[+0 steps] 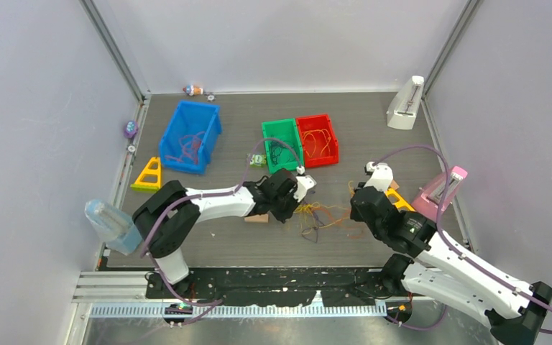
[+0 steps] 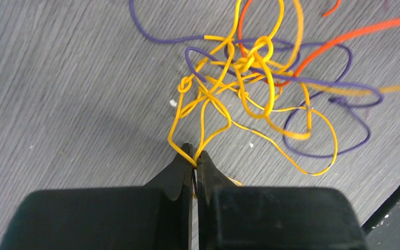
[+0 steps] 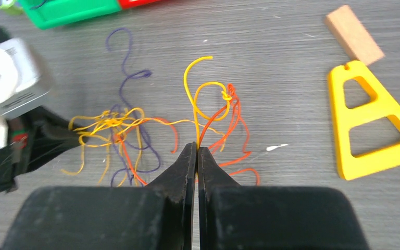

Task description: Untangle the cables

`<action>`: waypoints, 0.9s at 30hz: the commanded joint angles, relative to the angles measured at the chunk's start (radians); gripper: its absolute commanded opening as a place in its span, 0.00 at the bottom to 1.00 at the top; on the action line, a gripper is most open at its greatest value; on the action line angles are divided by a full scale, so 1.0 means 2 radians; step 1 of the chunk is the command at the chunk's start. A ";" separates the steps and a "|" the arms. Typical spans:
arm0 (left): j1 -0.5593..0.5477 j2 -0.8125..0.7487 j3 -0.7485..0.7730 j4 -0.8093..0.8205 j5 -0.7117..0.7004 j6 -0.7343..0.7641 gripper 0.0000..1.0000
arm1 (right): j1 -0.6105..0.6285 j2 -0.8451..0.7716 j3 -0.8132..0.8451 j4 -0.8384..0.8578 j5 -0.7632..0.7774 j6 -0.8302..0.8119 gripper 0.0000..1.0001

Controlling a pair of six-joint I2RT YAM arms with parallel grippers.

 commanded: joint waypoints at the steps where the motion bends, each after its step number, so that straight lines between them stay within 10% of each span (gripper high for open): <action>1: 0.005 -0.074 -0.032 0.021 -0.041 -0.007 0.00 | -0.008 -0.015 0.035 -0.074 0.099 0.062 0.05; 21: 0.255 -0.435 -0.221 -0.012 -0.067 -0.218 0.00 | -0.056 -0.149 0.080 -0.399 0.292 0.424 0.05; 27: 0.268 -0.485 -0.238 0.016 -0.031 -0.221 0.00 | -0.057 -0.179 0.061 -0.278 0.256 0.272 0.05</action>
